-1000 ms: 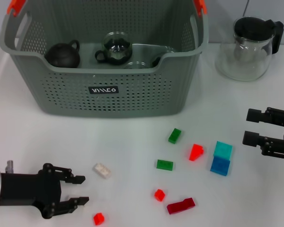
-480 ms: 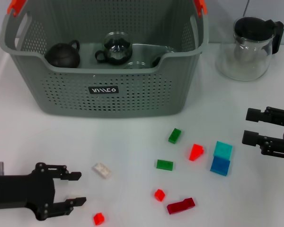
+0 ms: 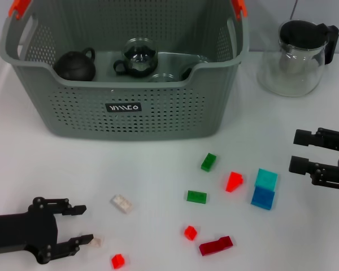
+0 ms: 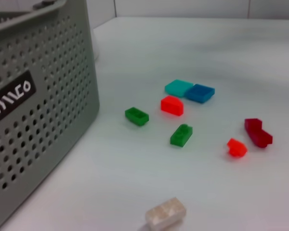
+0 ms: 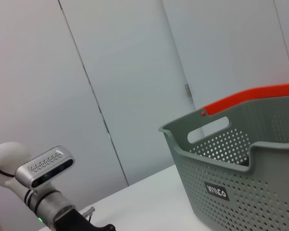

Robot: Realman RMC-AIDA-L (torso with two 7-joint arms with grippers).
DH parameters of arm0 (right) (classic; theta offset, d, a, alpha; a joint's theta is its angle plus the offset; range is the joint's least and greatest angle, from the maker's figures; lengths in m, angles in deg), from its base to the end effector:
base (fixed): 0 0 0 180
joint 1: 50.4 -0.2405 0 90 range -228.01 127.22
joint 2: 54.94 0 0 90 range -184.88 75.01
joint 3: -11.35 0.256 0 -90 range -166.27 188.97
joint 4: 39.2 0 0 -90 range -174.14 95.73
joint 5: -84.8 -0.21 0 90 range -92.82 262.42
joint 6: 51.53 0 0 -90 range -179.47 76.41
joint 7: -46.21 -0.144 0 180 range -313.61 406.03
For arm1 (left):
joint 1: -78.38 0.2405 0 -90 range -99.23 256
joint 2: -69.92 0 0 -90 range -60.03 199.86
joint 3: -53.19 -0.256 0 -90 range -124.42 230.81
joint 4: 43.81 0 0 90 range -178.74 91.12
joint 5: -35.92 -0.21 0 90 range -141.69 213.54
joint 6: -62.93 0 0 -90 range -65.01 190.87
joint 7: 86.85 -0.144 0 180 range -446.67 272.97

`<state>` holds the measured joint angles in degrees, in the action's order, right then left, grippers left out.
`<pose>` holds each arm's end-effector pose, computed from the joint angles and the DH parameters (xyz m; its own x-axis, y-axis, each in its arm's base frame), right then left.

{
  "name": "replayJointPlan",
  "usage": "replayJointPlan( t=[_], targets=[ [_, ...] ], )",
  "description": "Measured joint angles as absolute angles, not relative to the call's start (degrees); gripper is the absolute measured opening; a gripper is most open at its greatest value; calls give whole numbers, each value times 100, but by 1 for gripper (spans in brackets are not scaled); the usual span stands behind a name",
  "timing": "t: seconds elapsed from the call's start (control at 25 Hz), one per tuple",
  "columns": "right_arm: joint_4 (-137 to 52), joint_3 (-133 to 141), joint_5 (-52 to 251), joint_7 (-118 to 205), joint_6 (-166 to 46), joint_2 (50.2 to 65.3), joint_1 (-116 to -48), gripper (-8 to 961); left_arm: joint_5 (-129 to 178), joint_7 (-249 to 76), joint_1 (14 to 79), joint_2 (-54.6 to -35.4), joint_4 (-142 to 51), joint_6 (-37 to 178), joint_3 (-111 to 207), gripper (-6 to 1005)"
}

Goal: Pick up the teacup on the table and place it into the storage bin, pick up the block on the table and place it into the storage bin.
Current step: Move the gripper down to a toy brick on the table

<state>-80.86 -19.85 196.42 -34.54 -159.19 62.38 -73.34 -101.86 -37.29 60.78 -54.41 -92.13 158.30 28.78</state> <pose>0.2798 0.2778 0.0472 0.6829 -0.3425 -0.6452 -0.4716 -0.8812 -0.0314 -0.3466 0.2350 0.0021 0.9662 0.1443 0.2136 0.2078 -0.9264 -0.3141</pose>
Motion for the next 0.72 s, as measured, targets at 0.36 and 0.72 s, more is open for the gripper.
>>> replayJointPlan(
  t=[0.36,0.72],
  targets=[
    [-8086,-1985,19650,-3456,-15919,6239,-7306,744,-10203,-3740,6049,-5439,-9118,15567,2870,556],
    [-8086,-1932,19783,-3456,-15912,6249,-7307,745,-10057,-3744,5909,-5438,-9028,15316,2880,556]
  ],
)
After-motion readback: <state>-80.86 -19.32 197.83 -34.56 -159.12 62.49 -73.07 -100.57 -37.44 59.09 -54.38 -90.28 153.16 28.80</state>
